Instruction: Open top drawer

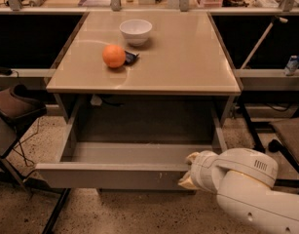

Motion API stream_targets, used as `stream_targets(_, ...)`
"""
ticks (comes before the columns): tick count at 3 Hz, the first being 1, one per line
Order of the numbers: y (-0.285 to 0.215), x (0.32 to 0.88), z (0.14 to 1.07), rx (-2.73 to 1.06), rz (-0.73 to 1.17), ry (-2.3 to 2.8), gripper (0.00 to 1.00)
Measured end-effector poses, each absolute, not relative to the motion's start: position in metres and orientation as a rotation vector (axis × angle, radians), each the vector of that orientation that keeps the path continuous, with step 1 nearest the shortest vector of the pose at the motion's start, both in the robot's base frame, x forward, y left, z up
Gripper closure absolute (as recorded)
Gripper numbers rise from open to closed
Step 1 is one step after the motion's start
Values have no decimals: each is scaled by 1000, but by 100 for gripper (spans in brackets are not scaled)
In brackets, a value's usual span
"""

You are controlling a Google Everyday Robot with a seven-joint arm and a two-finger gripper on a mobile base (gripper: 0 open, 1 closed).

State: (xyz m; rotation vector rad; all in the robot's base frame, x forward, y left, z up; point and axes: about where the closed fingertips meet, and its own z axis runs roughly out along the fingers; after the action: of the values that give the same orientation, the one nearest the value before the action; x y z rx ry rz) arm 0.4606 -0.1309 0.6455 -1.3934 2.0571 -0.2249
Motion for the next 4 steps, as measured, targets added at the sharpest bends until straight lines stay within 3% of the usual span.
stream_targets(4, -133, 438, 641, -1427, -211, 2026, 100)
